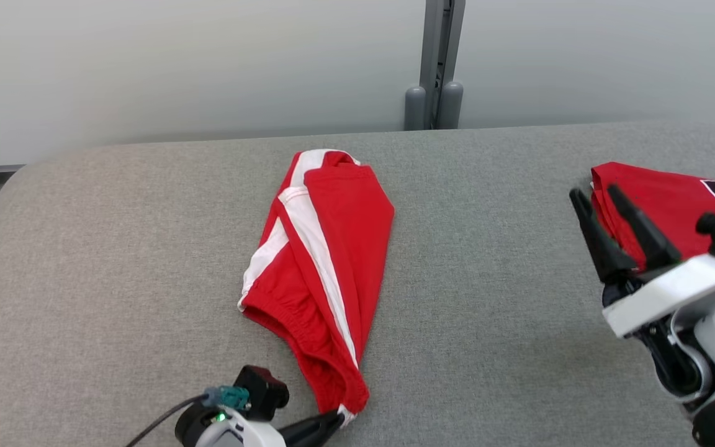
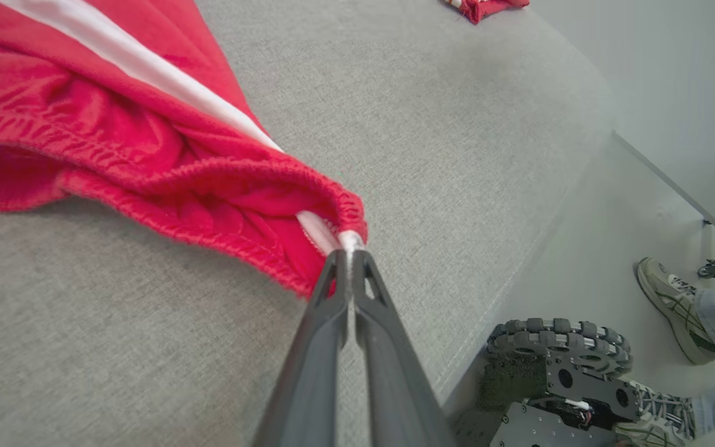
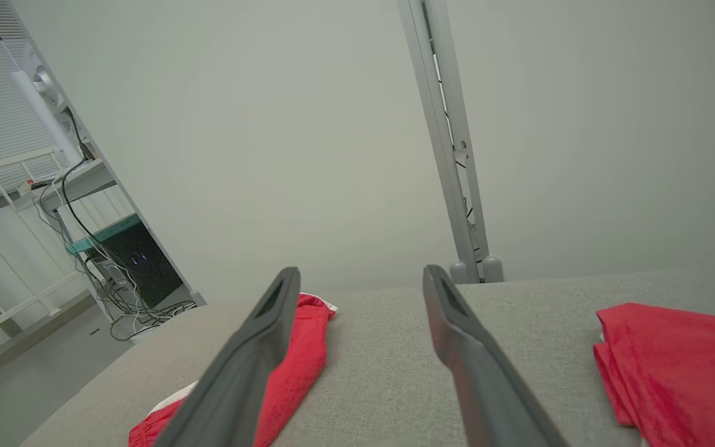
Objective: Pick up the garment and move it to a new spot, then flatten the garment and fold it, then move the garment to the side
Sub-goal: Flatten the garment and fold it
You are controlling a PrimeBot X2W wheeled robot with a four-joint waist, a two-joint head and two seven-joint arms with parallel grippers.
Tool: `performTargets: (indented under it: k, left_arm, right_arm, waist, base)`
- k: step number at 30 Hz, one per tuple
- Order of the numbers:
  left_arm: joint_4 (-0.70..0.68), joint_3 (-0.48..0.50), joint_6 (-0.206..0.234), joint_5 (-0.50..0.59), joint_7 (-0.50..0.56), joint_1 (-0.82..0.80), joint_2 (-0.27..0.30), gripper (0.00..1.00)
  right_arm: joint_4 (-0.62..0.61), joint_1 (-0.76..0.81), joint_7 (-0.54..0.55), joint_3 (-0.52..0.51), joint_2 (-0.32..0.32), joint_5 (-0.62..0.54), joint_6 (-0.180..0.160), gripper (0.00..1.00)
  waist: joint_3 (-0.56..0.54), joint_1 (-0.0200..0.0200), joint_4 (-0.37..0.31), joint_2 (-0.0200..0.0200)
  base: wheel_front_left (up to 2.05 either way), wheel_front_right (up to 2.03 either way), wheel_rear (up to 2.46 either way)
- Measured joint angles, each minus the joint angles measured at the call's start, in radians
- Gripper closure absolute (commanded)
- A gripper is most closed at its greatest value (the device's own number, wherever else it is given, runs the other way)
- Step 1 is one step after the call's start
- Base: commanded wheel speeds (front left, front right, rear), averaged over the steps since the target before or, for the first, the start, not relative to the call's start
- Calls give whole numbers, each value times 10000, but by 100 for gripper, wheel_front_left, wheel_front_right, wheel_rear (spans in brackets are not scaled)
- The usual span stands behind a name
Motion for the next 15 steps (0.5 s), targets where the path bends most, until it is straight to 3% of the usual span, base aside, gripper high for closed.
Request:
performTargets:
  k: [11,12,13,14,15]
  left_arm:
    - [692,217,180,-194,-499,642,-226,100]
    - [702,245,190,-201,-531,685,-244,92]
    - [711,265,232,-245,-566,738,-253,55]
    - [706,280,242,-284,-581,764,-247,3]
    - [665,341,247,-330,-640,774,-234,0]
  right_arm:
    - [313,2220,0,-1758,1141,-1152,0,0]
    - [307,2391,-2,-1852,1252,-1260,0,0]
    - [299,2540,0,-1887,1352,-1373,0,0]
    - [280,2656,-2,-1925,1446,-1488,0,0]
    - [247,2720,0,-1948,1507,-1590,0,0]
  waist:
    - [-135,0,219,0]
    - [-139,0,227,0]
    - [-141,0,229,0]
    - [-139,0,225,0]
    - [-133,0,219,0]
  base:
    - [0,0,0]
    - [0,0,0]
    - [0,0,0]
    - [0,0,0]
    - [0,0,0]
